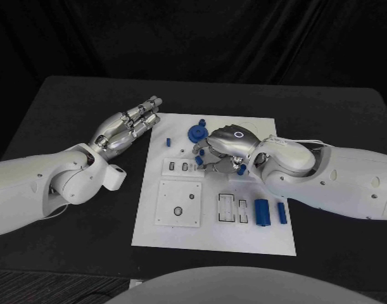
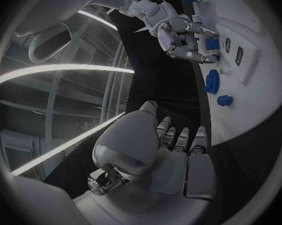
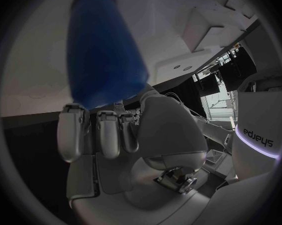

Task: Assemble the parts on the task board

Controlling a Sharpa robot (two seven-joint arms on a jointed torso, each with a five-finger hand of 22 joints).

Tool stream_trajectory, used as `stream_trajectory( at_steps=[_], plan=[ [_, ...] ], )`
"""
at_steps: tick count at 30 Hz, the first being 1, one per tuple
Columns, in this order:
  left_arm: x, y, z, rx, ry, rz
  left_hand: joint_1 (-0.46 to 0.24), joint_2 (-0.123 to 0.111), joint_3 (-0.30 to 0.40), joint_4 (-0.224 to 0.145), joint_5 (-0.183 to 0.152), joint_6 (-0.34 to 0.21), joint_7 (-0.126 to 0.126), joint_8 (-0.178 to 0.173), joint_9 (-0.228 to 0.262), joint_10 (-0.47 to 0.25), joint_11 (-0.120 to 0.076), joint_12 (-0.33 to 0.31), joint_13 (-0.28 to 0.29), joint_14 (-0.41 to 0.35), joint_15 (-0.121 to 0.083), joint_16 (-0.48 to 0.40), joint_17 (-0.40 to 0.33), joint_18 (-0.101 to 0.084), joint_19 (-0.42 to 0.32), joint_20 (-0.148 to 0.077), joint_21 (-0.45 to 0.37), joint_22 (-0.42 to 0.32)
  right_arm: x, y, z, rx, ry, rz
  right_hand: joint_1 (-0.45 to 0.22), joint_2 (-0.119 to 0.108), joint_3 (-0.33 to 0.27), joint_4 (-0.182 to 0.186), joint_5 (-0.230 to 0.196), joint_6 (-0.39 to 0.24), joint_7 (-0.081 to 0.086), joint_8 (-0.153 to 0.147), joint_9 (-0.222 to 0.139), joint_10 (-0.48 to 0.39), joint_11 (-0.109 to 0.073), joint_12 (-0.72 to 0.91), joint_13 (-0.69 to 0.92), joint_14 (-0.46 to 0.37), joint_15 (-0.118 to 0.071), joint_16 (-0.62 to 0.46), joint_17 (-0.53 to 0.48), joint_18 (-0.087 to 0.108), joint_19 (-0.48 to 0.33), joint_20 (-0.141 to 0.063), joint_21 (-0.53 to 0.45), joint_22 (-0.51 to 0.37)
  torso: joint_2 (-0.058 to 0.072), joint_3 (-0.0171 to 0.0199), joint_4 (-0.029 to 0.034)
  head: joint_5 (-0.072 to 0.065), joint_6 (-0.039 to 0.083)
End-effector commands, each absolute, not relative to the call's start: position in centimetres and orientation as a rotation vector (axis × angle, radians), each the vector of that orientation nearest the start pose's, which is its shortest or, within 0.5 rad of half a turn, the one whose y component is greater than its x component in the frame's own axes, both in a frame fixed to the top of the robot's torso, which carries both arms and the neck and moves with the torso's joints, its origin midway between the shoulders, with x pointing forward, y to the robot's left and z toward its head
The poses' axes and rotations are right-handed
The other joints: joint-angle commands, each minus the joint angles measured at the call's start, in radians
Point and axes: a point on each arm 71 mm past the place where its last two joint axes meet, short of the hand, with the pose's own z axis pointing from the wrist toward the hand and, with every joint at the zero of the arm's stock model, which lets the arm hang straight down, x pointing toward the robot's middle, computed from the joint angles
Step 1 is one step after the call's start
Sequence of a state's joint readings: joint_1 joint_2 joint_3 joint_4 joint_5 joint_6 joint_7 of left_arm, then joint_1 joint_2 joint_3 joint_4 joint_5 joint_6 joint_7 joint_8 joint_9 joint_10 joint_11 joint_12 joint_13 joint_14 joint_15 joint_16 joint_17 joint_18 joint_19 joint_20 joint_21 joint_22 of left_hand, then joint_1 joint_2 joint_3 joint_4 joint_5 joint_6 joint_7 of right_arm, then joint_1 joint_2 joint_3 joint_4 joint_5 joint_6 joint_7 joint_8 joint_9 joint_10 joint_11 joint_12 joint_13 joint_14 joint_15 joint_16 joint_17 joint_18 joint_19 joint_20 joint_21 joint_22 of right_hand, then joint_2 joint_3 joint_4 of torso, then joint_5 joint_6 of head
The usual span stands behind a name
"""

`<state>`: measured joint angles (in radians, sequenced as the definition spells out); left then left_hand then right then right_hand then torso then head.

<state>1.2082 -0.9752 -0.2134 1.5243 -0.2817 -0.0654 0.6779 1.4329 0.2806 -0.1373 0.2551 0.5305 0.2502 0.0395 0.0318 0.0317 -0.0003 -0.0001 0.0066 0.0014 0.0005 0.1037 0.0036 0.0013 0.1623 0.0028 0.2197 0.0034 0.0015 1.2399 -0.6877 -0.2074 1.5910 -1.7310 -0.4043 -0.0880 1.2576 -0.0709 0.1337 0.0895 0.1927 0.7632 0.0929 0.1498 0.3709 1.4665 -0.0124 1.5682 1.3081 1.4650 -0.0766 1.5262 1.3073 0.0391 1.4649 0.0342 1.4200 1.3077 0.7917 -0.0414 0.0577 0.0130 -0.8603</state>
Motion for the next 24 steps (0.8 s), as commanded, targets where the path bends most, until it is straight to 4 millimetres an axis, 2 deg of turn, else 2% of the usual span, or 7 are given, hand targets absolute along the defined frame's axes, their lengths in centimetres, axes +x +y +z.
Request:
stream_trajectory(
  at_steps=[1, 11, 15, 18, 19, 20, 24],
  plan=[
    [44.7, 25.6, -20.3, -0.61, 1.377, -1.783, 0.011, -0.003, 0.006, 0.001, 0.006, 0.0, 0.008, 0.001, 0.001, 0.0, 0.008, -0.007, -0.001, 0.0, 0.005, -0.004, -0.001, 0.016, -0.003, 0.007, -0.003, -0.001, 43.7, -10.0, -20.9, -0.593, 1.53, 0.742, -0.013, -0.001, -0.008, 0.002, -0.021, -0.025, 0.0, -0.017, -0.013, 0.104, 0.006, 0.003, 0.263, 0.084, 0.007, -0.007, 0.152, 0.0, 0.037, 0.007, -0.004, 0.212, 0.0, 0.0001, 0.0, -0.001, 0.0],
    [44.5, 26.0, -20.2, -0.608, 1.363, -1.775, 0.012, -0.006, 0.011, -0.003, 0.006, 0.004, 0.009, 0.002, 0.001, 0.0, 0.009, -0.007, -0.001, 0.0, 0.005, -0.004, -0.001, 0.017, -0.003, 0.009, -0.003, -0.001, 43.0, -10.7, -20.1, -0.574, 1.453, 0.792, -0.039, -0.026, -0.031, 0.049, -0.131, -0.044, -0.005, -0.047, -0.06, 0.104, 0.002, 0.003, 0.263, 0.083, 0.004, -0.009, 0.146, 0.001, 0.035, 0.004, -0.011, 0.21, 0.0, 0.0003, 0.0, 0.004, 0.011],
    [44.3, 26.3, -20.0, -0.605, 1.342, -1.756, 0.015, -0.021, 0.02, -0.017, 0.006, 0.013, 0.012, 0.004, 0.003, 0.0, 0.013, -0.007, -0.001, 0.0, 0.007, -0.004, -0.001, 0.017, -0.003, 0.016, -0.003, -0.001, 42.4, -11.4, -18.4, -0.559, 1.385, 0.818, -0.046, -0.073, -0.039, 0.122, -0.143, -0.047, -0.006, -0.056, -0.083, 0.104, 0.002, 0.003, 0.263, 0.083, 0.002, -0.01, 0.144, 0.001, 0.034, 0.002, -0.013, 0.21, 0.0, 0.0002, 0.0, 0.007, 0.02],
    [44.1, 26.5, -19.8, -0.6, 1.321, -1.725, 0.018, -0.03, 0.025, -0.027, 0.006, 0.018, 0.015, 0.005, 0.003, 0.0, 0.016, -0.007, -0.001, 0.0, 0.009, -0.004, -0.001, 0.018, -0.003, 0.021, -0.003, -0.001, 42.0, -12.1, -16.5, -0.536, 1.307, 0.832, -0.033, -0.087, -0.04, 0.162, -0.143, -0.045, -0.004, -0.058, -0.093, 0.104, 0.003, 0.003, 0.263, 0.082, 0.003, -0.01, 0.143, 0.001, 0.033, 0.002, -0.015, 0.209, 0.0, 0.0008, -0.0003, 0.009, 0.031],
    [44.0, 26.5, -19.7, -0.595, 1.316, -1.714, 0.028, -0.042, 0.034, -0.046, 0.002, 0.025, 0.019, 0.006, 0.004, 0.0, 0.019, -0.007, -0.001, 0.0, 0.013, -0.004, -0.001, 0.018, -0.003, 0.027, -0.003, -0.001, 42.0, -12.3, -15.9, -0.53, 1.283, 0.835, -0.03, -0.087, -0.04, 0.166, -0.143, -0.044, -0.003, -0.059, -0.094, 0.104, 0.003, 0.003, 0.263, 0.082, 0.003, -0.01, 0.143, 0.001, 0.033, 0.002, -0.015, 0.209, 0.0, 0.0009, -0.0002, 0.01, 0.036],
    [43.9, 26.6, -19.6, -0.589, 1.308, -1.699, 0.066, -0.069, 0.073, -0.103, -0.027, 0.037, 0.028, 0.007, 0.005, 0.0, 0.031, -0.007, -0.001, 0.0, 0.026, -0.004, -0.001, 0.019, 0.002, 0.039, 0.001, 0.002, 41.9, -12.6, -15.1, -0.524, 1.253, 0.836, -0.024, -0.089, -0.04, 0.175, -0.143, -0.043, -0.002, -0.059, -0.097, 0.104, 0.003, 0.003, 0.263, 0.082, 0.003, -0.01, 0.143, 0.001, 0.033, 0.002, -0.015, 0.209, -0.001, 0.0012, 0.0002, 0.011, 0.04],
    [43.4, 26.9, -19.1, -0.573, 1.279, -1.649, 0.063, -0.108, 0.161, -0.173, -0.038, 0.07, 0.055, 0.01, 0.007, 0.007, 0.062, -0.004, 0.001, 0.015, 0.05, 0.005, 0.004, 0.02, 0.037, 0.061, 0.026, 0.019, 41.9, -13.7, -12.3, -0.512, 1.166, 0.826, -0.022, -0.098, -0.047, 0.202, -0.143, -0.04, -0.003, -0.06, -0.104, 0.104, 0.004, 0.003, 0.263, 0.083, 0.004, -0.01, 0.144, 0.001, 0.033, 0.003, -0.015, 0.209, -0.003, 0.002, 0.0014, 0.016, 0.051]
  ],
)
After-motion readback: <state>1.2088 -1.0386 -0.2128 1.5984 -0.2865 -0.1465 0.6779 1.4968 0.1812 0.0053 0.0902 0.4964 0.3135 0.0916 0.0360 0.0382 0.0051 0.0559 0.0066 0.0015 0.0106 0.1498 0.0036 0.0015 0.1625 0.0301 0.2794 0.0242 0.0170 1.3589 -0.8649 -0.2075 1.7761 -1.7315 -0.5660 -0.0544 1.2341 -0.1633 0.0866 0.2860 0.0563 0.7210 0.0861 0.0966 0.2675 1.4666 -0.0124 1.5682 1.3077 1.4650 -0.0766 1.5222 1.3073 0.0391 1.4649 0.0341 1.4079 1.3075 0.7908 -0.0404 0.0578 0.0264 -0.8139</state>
